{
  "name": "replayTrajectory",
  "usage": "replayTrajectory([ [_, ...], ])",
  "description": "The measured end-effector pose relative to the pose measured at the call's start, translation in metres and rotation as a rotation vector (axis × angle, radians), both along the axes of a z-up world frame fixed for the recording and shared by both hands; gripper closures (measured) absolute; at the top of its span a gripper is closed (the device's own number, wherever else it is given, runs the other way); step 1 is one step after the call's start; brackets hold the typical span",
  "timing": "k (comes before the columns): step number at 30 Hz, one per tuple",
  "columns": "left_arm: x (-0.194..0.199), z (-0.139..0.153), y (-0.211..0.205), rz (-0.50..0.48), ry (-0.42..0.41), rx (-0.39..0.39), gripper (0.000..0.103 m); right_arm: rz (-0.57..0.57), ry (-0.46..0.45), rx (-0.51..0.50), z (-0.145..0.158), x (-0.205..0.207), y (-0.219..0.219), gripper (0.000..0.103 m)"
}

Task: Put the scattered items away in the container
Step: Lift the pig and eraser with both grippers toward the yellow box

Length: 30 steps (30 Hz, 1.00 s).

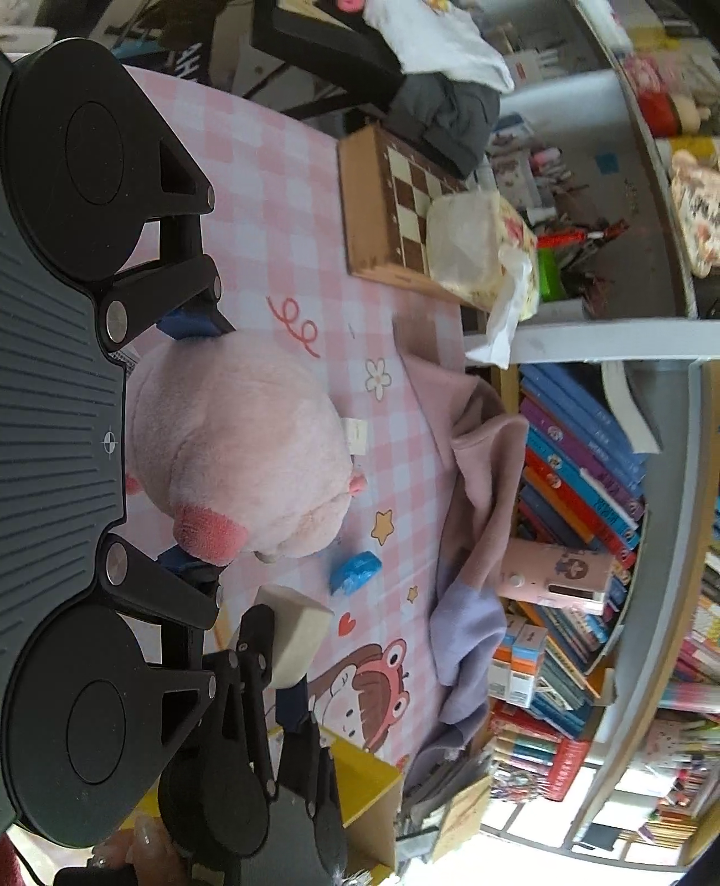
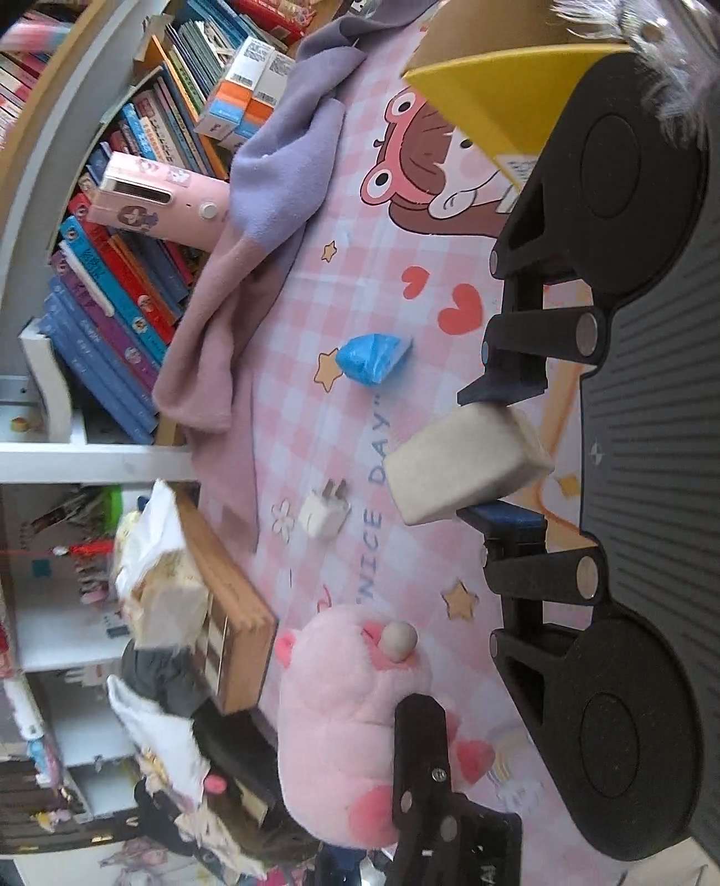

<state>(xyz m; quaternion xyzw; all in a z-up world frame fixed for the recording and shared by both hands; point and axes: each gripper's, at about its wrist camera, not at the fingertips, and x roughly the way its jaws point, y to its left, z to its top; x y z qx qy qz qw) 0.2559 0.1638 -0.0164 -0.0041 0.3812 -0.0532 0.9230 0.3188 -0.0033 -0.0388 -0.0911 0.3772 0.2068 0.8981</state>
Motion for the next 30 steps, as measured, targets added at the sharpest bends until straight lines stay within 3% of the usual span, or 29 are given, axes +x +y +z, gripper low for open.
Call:
replayTrajectory([
  [16, -0.115, 0.028, -0.001, -0.009, -0.080, -0.120, 0.035, 0.001, -0.082, -0.001, 0.040, -0.126, -0.024, 0.070],
  [30, -0.207, 0.028, -0.008, -0.052, -0.079, -0.180, 0.035, -0.028, -0.068, 0.011, 0.049, -0.232, -0.029, 0.069],
])
